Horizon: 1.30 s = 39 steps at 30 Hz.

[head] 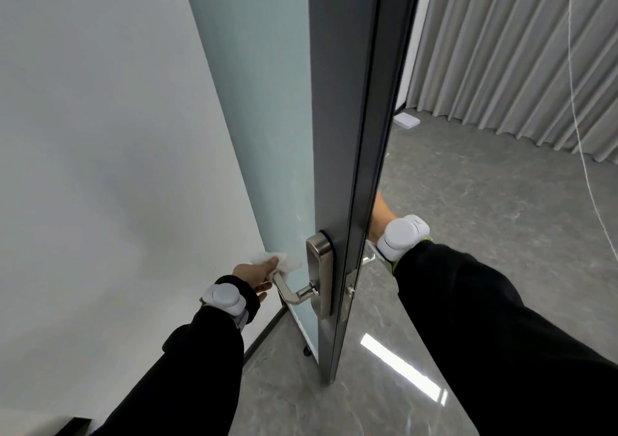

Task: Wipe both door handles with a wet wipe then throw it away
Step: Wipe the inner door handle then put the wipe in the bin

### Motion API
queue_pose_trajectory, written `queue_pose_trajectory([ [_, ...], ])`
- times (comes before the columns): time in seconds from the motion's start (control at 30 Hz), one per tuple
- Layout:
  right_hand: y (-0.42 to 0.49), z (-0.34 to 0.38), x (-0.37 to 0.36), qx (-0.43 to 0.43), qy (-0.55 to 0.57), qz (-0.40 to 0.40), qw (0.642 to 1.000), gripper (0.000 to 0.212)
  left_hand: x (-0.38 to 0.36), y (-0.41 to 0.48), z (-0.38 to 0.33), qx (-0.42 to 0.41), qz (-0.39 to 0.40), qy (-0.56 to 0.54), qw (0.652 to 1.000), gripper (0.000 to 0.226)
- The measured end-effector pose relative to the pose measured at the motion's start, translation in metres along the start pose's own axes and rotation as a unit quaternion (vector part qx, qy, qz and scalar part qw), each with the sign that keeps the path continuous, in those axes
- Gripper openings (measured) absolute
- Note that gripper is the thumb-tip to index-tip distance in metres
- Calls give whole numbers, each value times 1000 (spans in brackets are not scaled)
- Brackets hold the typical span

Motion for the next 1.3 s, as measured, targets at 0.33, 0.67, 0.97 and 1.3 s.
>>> queue_pose_trajectory([
  [0.33,-3,-1,-3,7,50,61,997,44,-6,-15,4,-16,15,-13,1000,20],
  [0.67,7,-3,7,4,21,72,997,63,-35,-36,26,-23,28,18,999,26],
  [0.97,6,-3,6,5,11,64,998,47,-35,-45,40,-44,14,-42,998,33],
  [1.3,-1,-4,3,-12,1,60,998,32,-58,-54,69,-61,7,-59,996,27],
])
Point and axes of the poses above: each hand's wrist, its own y-axis towards the middle knuckle, its own x-axis out of the back of the hand, z = x × y, the point moved 6 cm from there along y, towards the middle knuckle, and after that the axes turned 7 degrees about y, right-handed, at the moved point
